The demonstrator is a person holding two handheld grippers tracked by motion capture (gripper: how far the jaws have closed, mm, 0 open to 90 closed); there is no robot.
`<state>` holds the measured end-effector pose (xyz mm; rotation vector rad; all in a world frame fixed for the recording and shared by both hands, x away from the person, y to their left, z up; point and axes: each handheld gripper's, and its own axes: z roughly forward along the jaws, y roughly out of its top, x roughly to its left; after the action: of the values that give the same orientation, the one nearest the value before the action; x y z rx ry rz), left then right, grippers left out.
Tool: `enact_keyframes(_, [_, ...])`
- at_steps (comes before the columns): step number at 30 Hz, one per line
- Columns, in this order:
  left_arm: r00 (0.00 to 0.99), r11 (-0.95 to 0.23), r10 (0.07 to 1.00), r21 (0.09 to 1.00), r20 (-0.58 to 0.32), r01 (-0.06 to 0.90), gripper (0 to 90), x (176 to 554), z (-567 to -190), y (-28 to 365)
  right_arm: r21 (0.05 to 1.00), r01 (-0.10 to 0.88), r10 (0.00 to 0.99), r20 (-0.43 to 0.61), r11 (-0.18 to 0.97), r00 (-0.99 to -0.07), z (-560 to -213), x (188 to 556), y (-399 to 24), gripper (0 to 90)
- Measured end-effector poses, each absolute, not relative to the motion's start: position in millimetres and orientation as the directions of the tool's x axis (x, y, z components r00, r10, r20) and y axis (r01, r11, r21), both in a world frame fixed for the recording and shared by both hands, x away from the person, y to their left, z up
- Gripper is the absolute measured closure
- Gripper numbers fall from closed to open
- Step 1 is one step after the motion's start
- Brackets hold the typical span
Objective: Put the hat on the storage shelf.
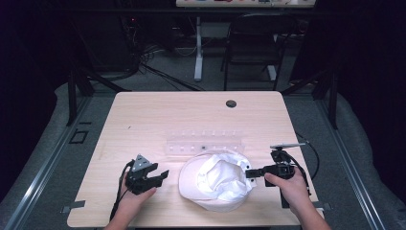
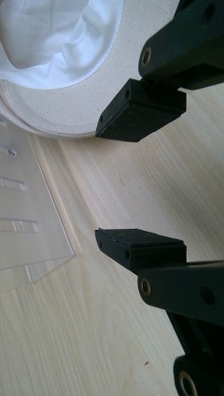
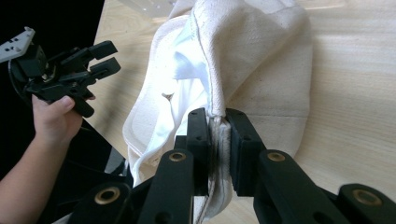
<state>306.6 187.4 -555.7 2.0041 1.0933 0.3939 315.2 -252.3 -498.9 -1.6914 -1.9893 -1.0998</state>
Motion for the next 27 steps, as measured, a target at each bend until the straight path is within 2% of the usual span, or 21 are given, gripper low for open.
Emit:
enact_keyframes(13, [0.587,-0.313,0.804,0.767,-0.100,0.560,45.0,307,-556,188,0.379,0.924,0.745,0.602,0.051,-0.289,-488,316,-245,80.3])
enact_keyframes(21, [0.586,-0.312,0.804,0.767,-0.102,0.561,45.0,307,-556,188,0.370,0.927,0.729,0.620,0.055,-0.291,-481,319,-241,80.8])
enact_keyframes(27, [0.586,-0.311,0.804,0.767,-0.103,0.562,45.0,307,-556,187,0.359,0.933,0.680,0.679,0.019,-0.275,-476,323,-243,81.0])
